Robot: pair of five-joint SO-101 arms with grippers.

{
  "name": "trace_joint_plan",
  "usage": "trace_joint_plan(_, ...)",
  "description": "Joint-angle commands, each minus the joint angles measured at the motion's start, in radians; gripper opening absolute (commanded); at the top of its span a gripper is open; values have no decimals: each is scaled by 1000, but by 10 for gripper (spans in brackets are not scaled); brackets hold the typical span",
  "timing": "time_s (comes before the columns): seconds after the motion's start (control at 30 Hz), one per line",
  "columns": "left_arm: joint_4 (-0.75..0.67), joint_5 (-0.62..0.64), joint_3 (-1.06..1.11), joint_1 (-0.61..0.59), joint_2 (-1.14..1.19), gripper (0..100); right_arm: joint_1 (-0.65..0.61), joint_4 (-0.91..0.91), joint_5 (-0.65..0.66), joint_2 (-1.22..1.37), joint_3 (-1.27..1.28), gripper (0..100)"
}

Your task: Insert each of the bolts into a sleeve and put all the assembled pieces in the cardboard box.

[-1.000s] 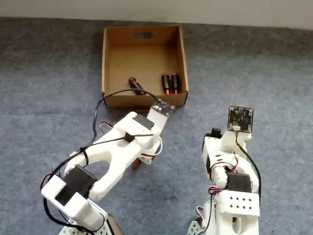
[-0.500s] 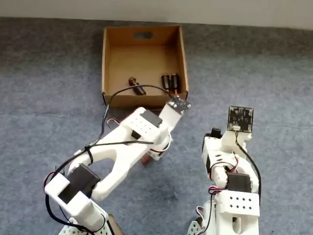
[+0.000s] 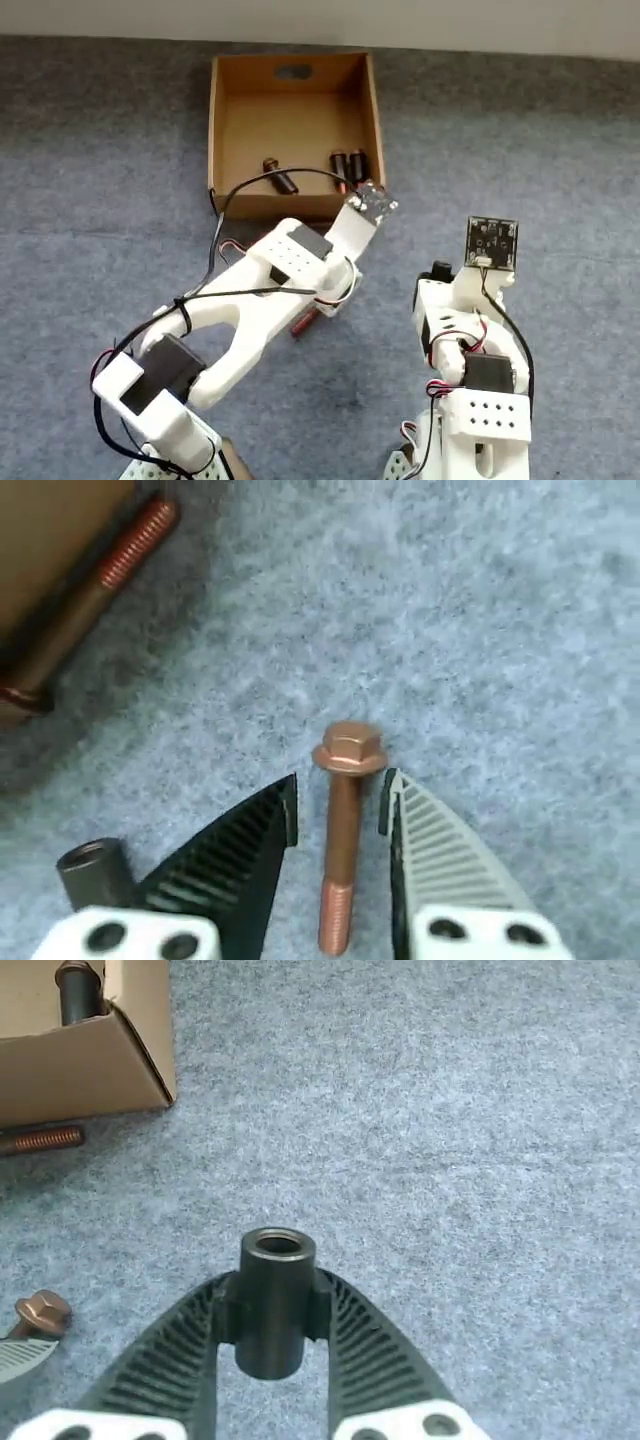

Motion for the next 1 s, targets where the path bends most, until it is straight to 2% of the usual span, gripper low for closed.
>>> trace_joint_plan(0.0, -12, -5, -5, -2, -5, 161, 2, -19, -5, -12, -4, 5)
trace_joint_plan(0.17, -63, -3, 67, -1, -5, 161, 2, -19, -6, -12, -4, 5)
trace_joint_plan(0.33, -63, -3, 1, -1, 51, 163, 2, -19, -8, -12, -4, 5)
trace_joint_plan(0.57, 64, -3, -148, 1, 174, 158, 2, -19, -9, -12, 19, 5)
trace_joint_plan(0.63, 91, -3, -166, 1, 188, 109, 2, -19, -11, -12, 22, 5)
trace_joint_plan(0.7, 92, -3, -171, -1, 188, 8, 2, -19, -11, -12, 22, 5)
trace_joint_plan(0.97, 97, -5, -162, 2, 163, 7, 2, -21, -12, -13, 24, 5)
